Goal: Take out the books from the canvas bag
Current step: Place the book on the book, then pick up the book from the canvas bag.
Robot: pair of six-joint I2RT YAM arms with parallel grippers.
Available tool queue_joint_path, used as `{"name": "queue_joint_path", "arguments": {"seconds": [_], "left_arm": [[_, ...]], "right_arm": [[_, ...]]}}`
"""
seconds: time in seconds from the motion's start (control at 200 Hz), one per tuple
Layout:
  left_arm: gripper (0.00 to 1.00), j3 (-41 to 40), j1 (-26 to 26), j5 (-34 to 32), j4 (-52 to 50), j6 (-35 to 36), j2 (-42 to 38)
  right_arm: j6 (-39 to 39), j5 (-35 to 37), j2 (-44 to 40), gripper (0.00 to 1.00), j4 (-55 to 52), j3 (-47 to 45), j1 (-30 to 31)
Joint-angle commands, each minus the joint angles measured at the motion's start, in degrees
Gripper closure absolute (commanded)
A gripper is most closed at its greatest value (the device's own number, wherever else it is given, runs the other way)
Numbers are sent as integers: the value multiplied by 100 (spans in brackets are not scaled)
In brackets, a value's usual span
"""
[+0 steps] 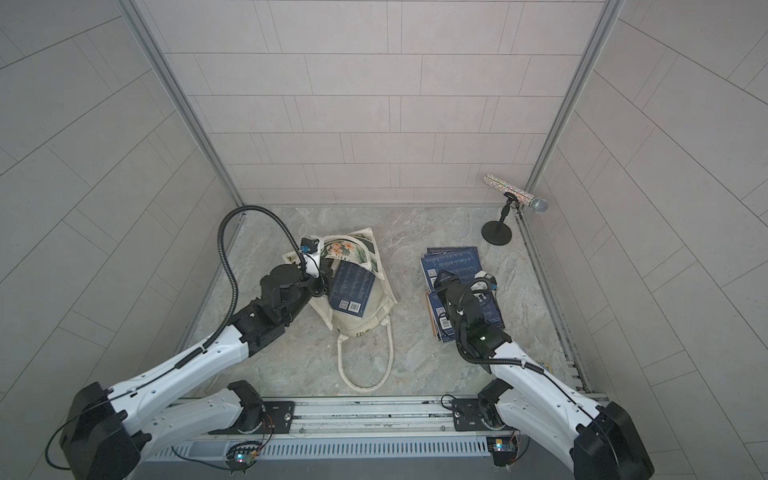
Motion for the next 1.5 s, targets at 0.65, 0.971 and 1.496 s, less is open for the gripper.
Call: {"name": "queue_joint_path", "arguments": {"seconds": [0.65, 0.971, 1.496], "left_arm": [[100, 74, 21, 214, 544, -40, -301], [100, -33, 15, 294, 732, -45, -476], [100, -252, 15, 566, 1166, -48, -695]], "right_arm": [[-2937, 1100, 2531, 37, 789, 1339, 3989], [-2952, 1078, 3415, 37, 788, 1612, 3779], [-1761, 442, 4330, 37, 1025, 1552, 3077]]}}
